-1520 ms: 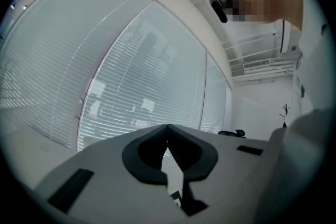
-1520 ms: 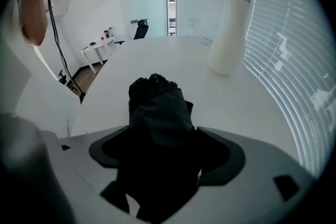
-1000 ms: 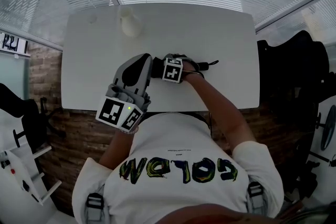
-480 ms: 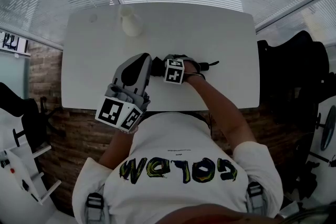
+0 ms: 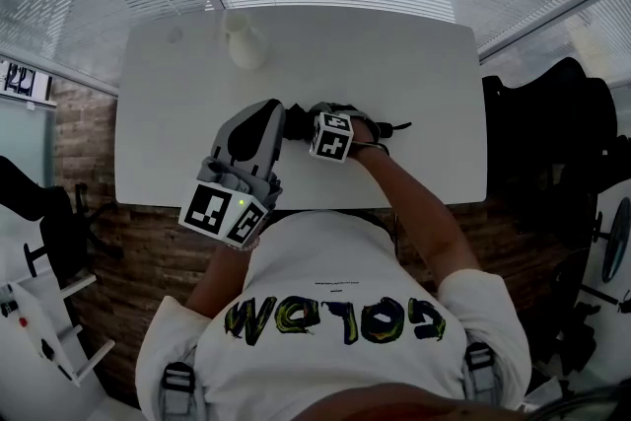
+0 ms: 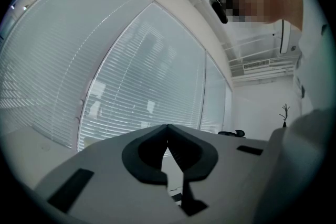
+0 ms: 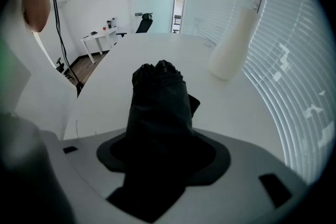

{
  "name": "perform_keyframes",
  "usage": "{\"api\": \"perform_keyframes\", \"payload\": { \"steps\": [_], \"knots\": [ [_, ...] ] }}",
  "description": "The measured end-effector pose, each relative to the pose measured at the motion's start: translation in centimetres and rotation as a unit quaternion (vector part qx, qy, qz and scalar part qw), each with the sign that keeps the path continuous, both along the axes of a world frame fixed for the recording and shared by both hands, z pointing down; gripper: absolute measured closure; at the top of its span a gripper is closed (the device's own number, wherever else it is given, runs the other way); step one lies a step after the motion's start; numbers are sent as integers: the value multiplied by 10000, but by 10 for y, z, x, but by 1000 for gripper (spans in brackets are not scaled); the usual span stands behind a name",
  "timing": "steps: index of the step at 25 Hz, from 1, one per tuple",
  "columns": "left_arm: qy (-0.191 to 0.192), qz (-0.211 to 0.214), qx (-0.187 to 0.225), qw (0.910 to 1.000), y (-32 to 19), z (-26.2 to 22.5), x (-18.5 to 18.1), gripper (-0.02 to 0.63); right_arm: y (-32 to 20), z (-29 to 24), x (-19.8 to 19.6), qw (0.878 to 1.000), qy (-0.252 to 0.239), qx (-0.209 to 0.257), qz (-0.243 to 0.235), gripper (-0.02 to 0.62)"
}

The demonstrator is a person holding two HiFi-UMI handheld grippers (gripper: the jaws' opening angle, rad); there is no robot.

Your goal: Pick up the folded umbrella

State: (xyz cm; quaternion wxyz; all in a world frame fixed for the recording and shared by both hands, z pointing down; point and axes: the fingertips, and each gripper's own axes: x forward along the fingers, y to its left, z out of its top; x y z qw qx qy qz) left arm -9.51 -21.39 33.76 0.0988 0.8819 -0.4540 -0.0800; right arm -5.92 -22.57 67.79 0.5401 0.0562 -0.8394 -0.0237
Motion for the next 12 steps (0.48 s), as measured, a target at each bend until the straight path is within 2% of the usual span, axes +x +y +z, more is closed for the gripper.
{"api": "perform_keyframes", "payload": {
  "steps": [12],
  "knots": [
    [12, 11, 25, 10000, 2, 0, 1, 595, -15, -50, 5, 9968, -568, 354, 441, 345]
  ]
}}
